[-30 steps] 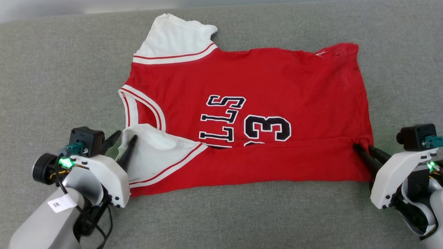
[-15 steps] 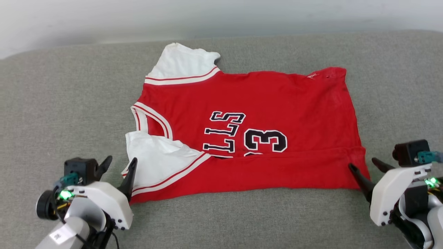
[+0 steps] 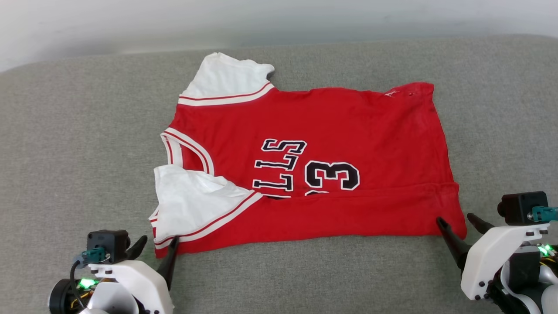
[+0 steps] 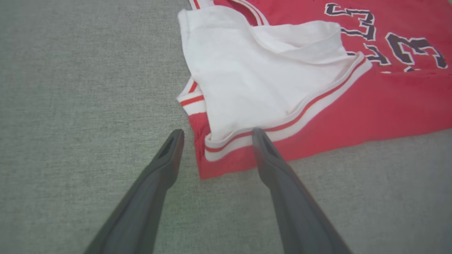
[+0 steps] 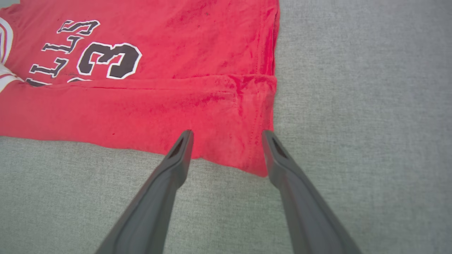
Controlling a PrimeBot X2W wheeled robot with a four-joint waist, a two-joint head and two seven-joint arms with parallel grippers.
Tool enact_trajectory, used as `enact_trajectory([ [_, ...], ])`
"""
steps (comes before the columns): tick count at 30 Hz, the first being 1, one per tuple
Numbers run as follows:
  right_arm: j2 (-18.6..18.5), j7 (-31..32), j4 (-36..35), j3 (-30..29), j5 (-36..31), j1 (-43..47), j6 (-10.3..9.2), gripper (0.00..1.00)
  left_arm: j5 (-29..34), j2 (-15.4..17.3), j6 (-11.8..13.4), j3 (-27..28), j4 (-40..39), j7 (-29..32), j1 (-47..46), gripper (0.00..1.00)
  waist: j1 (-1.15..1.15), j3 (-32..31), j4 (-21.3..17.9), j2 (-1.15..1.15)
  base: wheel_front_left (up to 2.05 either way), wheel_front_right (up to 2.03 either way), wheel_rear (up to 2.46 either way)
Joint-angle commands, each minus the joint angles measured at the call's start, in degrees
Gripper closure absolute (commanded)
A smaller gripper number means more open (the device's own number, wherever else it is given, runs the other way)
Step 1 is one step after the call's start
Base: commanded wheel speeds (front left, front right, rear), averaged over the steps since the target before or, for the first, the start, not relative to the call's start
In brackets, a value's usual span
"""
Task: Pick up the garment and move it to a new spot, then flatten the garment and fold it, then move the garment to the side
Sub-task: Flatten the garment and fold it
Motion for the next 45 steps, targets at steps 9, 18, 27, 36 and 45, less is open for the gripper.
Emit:
enact_trajectory([
  [9,1.38,0.6,-2.9,-0.57,-1.85,0.04,-0.02,0.0,1.68,1.29,2.87,-1.27,3.7,3.32,-0.84,0.0,0.0,3.19,-1.58,0.0,0.0,0.0,0.0],
  [18,1.35,0.06,-3.47,-0.4,-1.96,-1.12,-0.02,0.0,0.77,-0.73,-0.64,-6.67,7.78,9.07,-0.17,1.0,0.0,4.75,-2.0,0.0,0.0,0.0,0.0],
  [27,-0.79,0.15,-2.12,-0.61,-4.86,-0.94,-0.02,0.0,1.45,-1.71,-0.86,-6.3,7.64,5.77,-0.87,1.0,0.0,1.66,0.06,0.0,0.0,0.0,0.0],
  [36,0.92,2.08,1.6,-4.39,-6.41,-1.54,-0.02,0.0,2.5,0.24,0.5,-4.09,-0.91,2.92,-1.29,1.0,0.0,1.58,2.61,0.0,0.0,0.0,0.0],
  [45,2.56,4.38,6.62,-5.78,-7.64,-2.64,-0.02,0.0,2.99,1.21,1.87,-3.75,-8.14,3.33,-1.33,1.0,0.0,3.88,4.39,0.0,0.0,0.0,0.0],
])
